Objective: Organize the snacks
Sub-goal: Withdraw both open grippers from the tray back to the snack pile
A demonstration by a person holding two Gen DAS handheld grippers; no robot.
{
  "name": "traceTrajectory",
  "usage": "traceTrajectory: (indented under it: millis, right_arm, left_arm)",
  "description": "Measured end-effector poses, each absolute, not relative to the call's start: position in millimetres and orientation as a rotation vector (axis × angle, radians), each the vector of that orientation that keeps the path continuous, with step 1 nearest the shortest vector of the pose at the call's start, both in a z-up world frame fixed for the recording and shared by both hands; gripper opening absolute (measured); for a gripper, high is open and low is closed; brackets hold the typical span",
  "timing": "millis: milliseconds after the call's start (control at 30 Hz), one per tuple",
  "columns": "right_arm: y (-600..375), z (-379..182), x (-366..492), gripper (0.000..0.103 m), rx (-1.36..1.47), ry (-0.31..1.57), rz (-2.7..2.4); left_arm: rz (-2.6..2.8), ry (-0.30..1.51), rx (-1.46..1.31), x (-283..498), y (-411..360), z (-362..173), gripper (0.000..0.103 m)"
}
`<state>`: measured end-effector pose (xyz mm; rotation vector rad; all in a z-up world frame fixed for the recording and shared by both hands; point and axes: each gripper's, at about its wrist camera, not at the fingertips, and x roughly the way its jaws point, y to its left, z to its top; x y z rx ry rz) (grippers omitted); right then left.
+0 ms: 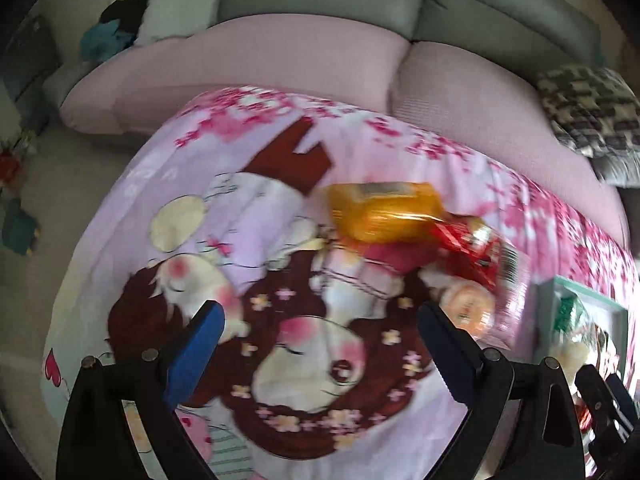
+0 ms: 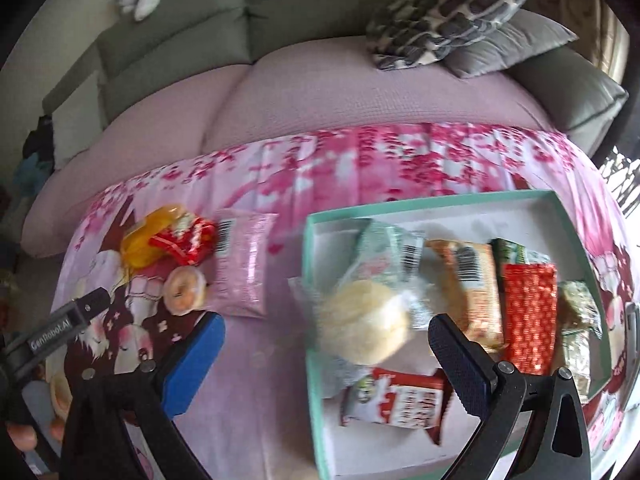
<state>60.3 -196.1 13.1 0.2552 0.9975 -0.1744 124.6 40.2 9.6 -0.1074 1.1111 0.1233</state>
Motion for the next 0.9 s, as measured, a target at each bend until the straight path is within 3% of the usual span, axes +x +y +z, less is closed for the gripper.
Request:
traceTrajectory:
  millis: [367, 633, 900]
  right_arm:
    - [-171, 8, 88, 0.101, 0.293, 1.009, -0.085]
    - [-172, 12, 106, 0.079, 0.288, 0.978, -0.083]
    - [-179, 4, 108, 0.078, 0.29, 1.009, -0.114]
  left_arm:
    - [0.096, 1.144, -0.153, 141, 50, -2, 0.097]
    - [0.039, 1.171, -0.181, 155, 28, -14, 0.097]
    - [-0.068, 1.192, -0.19, 158, 4, -20, 0.097]
